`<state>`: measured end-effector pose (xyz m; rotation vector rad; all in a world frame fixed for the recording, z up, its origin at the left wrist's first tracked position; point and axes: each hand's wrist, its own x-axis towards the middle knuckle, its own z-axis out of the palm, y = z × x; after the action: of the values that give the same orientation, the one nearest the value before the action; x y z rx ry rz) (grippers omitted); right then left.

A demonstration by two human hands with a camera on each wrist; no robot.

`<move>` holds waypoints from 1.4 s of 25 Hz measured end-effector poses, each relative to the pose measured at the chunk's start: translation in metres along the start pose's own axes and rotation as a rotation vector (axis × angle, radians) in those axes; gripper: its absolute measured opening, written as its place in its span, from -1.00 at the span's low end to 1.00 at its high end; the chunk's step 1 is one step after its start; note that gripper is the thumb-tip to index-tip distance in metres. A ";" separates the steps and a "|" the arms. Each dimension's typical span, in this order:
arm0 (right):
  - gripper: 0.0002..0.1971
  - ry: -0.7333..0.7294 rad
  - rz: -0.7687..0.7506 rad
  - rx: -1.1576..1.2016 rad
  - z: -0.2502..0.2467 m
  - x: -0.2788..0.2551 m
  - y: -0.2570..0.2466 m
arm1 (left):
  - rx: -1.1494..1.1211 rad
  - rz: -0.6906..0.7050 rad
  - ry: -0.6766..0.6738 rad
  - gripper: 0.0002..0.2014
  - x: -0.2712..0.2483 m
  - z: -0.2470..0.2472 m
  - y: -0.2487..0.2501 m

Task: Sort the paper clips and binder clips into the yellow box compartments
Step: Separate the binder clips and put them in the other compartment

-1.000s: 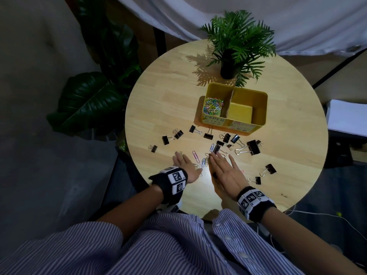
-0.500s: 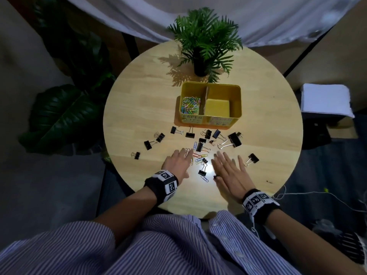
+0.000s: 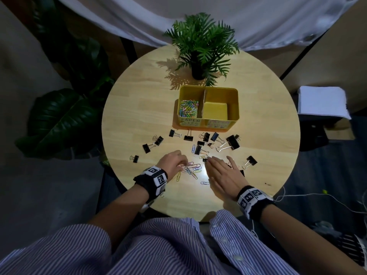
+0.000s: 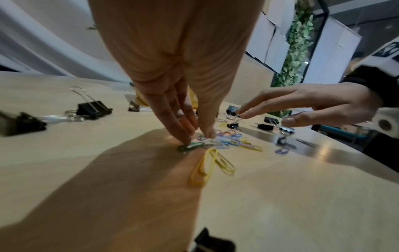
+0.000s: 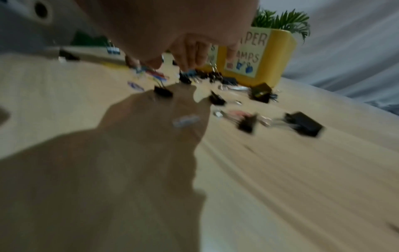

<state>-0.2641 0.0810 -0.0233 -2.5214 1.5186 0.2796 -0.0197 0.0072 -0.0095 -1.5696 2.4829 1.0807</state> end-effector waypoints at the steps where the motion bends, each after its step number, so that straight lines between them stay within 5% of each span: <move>1: -0.44 -0.001 0.018 -0.003 0.000 0.010 -0.006 | -0.018 -0.032 0.029 -0.61 -0.002 -0.002 -0.003; 5: -0.42 0.001 0.011 -0.011 0.002 0.032 -0.027 | 0.259 -0.017 -0.184 -0.30 -0.002 -0.009 -0.010; 8: -0.36 -0.002 -0.054 -0.044 0.010 0.019 -0.034 | 0.287 0.027 -0.125 -0.32 0.004 -0.008 -0.005; 10: -0.34 0.022 0.023 -0.016 0.016 0.007 -0.028 | 0.276 0.034 -0.027 -0.14 0.013 -0.005 -0.001; 13: -0.35 0.073 0.200 0.004 0.018 -0.003 -0.013 | 0.443 0.113 -0.152 0.02 0.029 -0.003 0.005; 15: -0.33 0.101 0.214 0.010 0.013 -0.001 -0.010 | 0.570 0.174 -0.246 -0.08 0.032 -0.002 0.008; 19: -0.28 0.087 0.002 0.043 0.013 0.015 -0.031 | 0.589 0.214 -0.192 -0.39 0.014 -0.001 0.002; 23: -0.50 0.138 -0.047 0.103 0.013 0.028 -0.048 | 0.427 0.206 -0.115 -0.61 0.000 -0.003 -0.004; 25: -0.54 0.176 0.057 0.253 -0.002 0.032 -0.048 | 0.278 0.102 -0.042 -0.44 -0.005 -0.004 -0.009; 27: -0.37 0.037 0.174 0.383 -0.017 0.037 -0.042 | 0.274 -0.027 -0.057 -0.19 -0.005 -0.007 -0.011; 30: -0.21 -0.108 0.163 0.405 -0.020 0.057 -0.041 | 0.305 -0.122 -0.102 -0.24 0.004 -0.007 -0.006; 35: -0.72 0.018 0.164 0.510 -0.007 0.082 -0.051 | 0.091 -0.237 -0.032 -0.75 0.012 0.002 0.001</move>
<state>-0.1810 0.0325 -0.0347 -2.0131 1.5641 -0.1019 -0.0274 -0.0005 -0.0149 -1.7488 2.2201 0.9371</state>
